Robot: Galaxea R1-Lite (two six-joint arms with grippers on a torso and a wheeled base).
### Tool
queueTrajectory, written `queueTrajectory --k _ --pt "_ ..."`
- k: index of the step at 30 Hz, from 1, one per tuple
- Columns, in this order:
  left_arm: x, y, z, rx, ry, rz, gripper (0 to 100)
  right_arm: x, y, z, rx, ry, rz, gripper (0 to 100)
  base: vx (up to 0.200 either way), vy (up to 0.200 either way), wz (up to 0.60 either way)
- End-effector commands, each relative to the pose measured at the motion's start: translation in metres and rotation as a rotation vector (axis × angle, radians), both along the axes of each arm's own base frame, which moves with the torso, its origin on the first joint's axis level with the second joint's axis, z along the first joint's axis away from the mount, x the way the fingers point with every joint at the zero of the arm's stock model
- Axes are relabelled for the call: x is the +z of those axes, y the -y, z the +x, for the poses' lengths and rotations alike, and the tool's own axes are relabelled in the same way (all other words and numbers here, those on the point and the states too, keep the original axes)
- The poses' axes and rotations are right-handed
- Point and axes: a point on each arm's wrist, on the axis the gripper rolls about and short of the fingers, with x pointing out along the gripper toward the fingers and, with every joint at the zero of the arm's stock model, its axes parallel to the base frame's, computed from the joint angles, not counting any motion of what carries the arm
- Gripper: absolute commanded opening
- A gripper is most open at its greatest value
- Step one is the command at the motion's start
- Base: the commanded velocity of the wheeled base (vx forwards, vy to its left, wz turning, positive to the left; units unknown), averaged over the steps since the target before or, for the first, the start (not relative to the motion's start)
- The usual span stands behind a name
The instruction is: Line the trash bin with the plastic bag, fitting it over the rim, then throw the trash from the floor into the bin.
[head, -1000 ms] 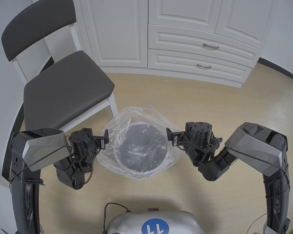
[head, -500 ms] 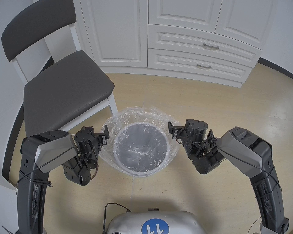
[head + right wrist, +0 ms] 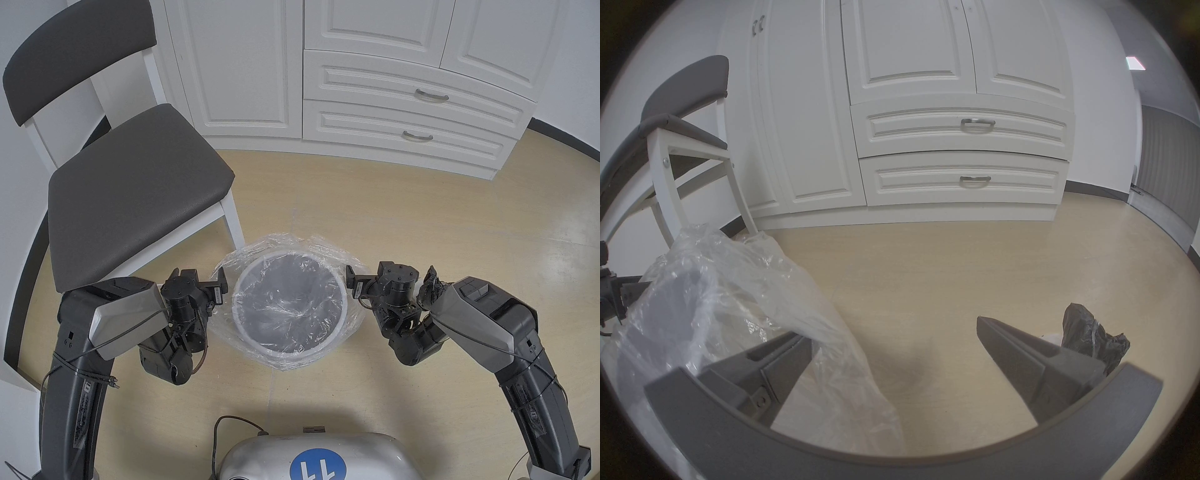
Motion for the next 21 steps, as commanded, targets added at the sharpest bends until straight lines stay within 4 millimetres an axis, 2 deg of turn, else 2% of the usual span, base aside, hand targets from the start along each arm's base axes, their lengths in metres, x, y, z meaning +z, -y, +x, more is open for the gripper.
queueTrajectory --k 1,6,11,16,18,21 --pt "-0.017 -0.001 0.003 0.004 -0.025 0.009 100 -0.011 0.000 0.000 0.001 -0.018 -0.008 100 0.000 0.000 0.00" --pt "-0.030 -0.005 -0.003 0.017 -0.074 0.030 100 -0.017 0.000 -0.001 0.001 -0.045 -0.022 100 0.000 0.000 0.00" --pt "-0.045 -0.010 -0.022 0.001 -0.188 0.097 100 -0.022 0.003 -0.001 -0.004 -0.092 -0.043 100 0.000 0.000 0.00" --pt "-0.044 -0.009 -0.026 -0.003 -0.197 0.105 100 -0.024 0.006 -0.002 -0.009 -0.115 -0.053 100 0.000 0.000 0.00" --pt "-0.040 -0.009 -0.025 -0.002 -0.187 0.102 100 -0.017 0.006 -0.003 -0.010 -0.105 -0.048 100 0.000 0.000 0.00" --pt "-0.027 -0.010 -0.028 -0.002 -0.168 0.096 100 0.003 0.008 -0.008 -0.010 -0.084 -0.039 100 0.000 0.000 0.00"
